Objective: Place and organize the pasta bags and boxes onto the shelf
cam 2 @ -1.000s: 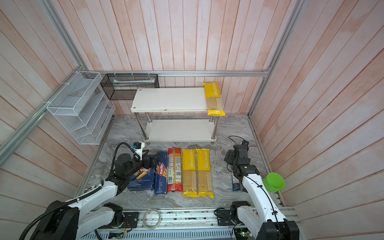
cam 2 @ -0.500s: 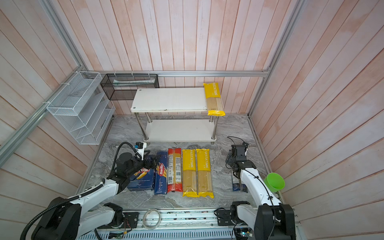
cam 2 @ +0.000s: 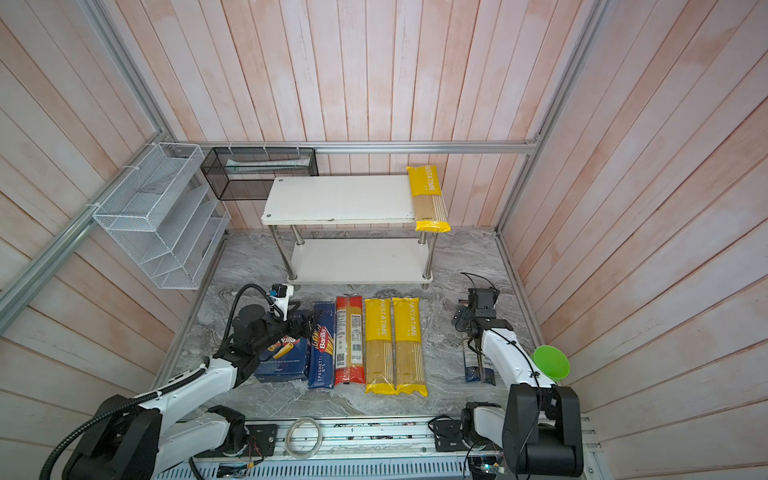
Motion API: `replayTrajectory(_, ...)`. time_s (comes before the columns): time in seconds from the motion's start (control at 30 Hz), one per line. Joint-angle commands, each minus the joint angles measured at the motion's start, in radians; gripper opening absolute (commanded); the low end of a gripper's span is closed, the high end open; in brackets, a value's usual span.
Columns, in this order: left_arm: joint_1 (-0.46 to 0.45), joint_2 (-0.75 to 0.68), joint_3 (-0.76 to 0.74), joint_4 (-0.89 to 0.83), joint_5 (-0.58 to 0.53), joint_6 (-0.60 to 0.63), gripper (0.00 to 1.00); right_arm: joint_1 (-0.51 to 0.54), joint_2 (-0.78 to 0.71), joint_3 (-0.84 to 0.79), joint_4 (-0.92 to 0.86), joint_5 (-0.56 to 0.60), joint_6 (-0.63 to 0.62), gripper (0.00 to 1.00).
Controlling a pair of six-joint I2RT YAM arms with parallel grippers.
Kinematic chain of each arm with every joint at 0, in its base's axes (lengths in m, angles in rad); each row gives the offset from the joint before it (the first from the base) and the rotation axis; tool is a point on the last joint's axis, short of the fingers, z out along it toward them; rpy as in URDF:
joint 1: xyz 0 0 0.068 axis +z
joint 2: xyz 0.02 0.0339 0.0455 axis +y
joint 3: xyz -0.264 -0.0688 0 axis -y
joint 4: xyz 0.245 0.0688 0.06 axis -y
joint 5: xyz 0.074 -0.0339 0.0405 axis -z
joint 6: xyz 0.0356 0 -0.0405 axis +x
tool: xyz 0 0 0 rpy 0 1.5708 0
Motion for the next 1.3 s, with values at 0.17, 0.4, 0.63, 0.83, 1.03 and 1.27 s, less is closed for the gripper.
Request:
replayTrajectory(0.17, -0.006, -0.011, 0.026, -0.007, 0.001, 0.015, 1.00, -0.047, 0.074, 0.007, 0.074, -0.084, -0.007, 0.90)
replayTrajectory(0.4, -0.006, -0.014, 0.024, -0.009, 0.000, 0.013, 1.00, -0.052, 0.111, 0.012, 0.070, -0.135, -0.034, 0.90)
replayTrajectory(0.63, -0.007, -0.016, 0.024, -0.013, -0.014, 0.011, 1.00, -0.053, 0.114, -0.005, 0.080, -0.213, -0.024, 0.90)
replayTrajectory(0.83, -0.007, -0.020, 0.021, -0.009, -0.018, 0.011, 0.99, -0.053, 0.096, -0.026, 0.092, -0.326, 0.002, 0.90)
replayTrajectory(1.03, -0.007, -0.048, -0.001, 0.006, -0.055, 0.010, 1.00, -0.012, -0.031, -0.048, 0.016, -0.356, 0.042, 0.90)
replayTrajectory(1.27, -0.007, -0.059, -0.007, 0.013, -0.057, -0.002, 1.00, -0.004, -0.179, -0.039, -0.054, -0.217, 0.051, 0.90)
